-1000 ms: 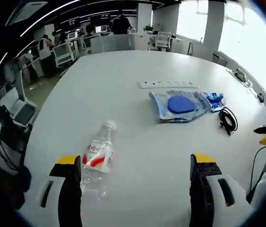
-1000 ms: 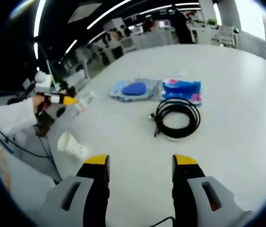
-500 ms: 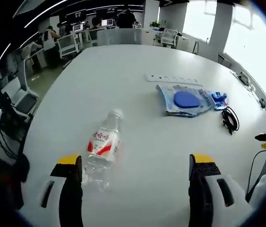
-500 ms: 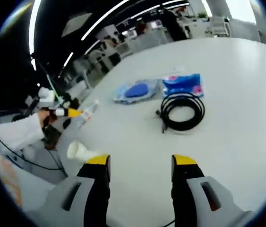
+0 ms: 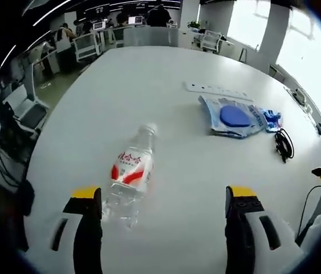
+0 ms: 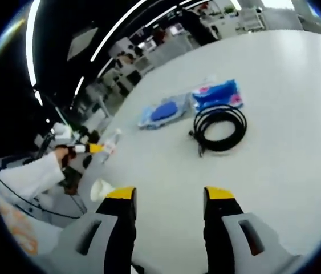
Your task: Arrange the tabletop items into an orderly group along one side of the table until the central work area is clear of visible clutter.
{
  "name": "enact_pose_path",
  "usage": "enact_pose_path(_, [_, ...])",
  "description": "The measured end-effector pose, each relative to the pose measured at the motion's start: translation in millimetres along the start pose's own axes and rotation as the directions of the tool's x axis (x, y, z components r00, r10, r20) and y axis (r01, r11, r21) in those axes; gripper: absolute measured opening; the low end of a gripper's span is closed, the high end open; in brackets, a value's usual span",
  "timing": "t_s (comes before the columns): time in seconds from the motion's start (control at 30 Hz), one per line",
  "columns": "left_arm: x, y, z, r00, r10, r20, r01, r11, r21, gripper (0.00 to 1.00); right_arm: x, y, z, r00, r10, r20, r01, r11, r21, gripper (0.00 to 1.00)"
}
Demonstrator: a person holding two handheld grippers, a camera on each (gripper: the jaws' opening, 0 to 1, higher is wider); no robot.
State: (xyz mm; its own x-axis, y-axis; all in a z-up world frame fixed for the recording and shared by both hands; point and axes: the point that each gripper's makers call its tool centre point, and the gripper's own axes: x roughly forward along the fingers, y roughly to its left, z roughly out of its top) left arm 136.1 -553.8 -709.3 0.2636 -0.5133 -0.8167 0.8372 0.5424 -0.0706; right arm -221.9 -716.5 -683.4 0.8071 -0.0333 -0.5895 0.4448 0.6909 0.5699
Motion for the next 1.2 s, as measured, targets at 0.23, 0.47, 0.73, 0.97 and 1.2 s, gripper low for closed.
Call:
enact_pose_path(0.23, [8.3, 8.3, 1.6, 1.000, 0.011, -0.020, -0.011, 1.000, 0.005, 0.89, 0.8, 5.0, 0.8, 1.000, 0.006, -0.006, -0.006, 1.000, 0.017, 0.44])
enact_pose_path(0.47, [15.4, 25.0, 1.2, 0.999, 0.031, -0.042, -0.031, 1.000, -0.001, 0.89, 1.2, 1.9, -4.9, 1.000, 0.000, -0.017, 0.001, 0.999, 0.054, 0.43])
enact_pose_path(0.73, [35.0, 26.5, -2.2, 0.993, 0.025, -0.118, -0.019, 0.998, 0.055, 0.93, 5.8, 7.1, -0.5, 1.000, 0.023, -0.008, -0.022, 0.993, 0.112, 0.42])
enact_pose_path(0.97, [49.6, 19.9, -6.3, 0.987, 0.012, -0.157, -0.001, 0.997, 0.073, 0.92, 8.1, 9.5, 8.7, 0.999, 0.032, 0.013, -0.034, 0.991, 0.130, 0.41])
enact_pose_path(1.2, [59.7, 24.5, -14.8, 0.979, 0.026, -0.201, -0.001, 0.992, 0.126, 0.94, 8.7, 3.5, 6.6, 1.000, 0.022, 0.013, -0.024, 0.985, 0.168, 0.40])
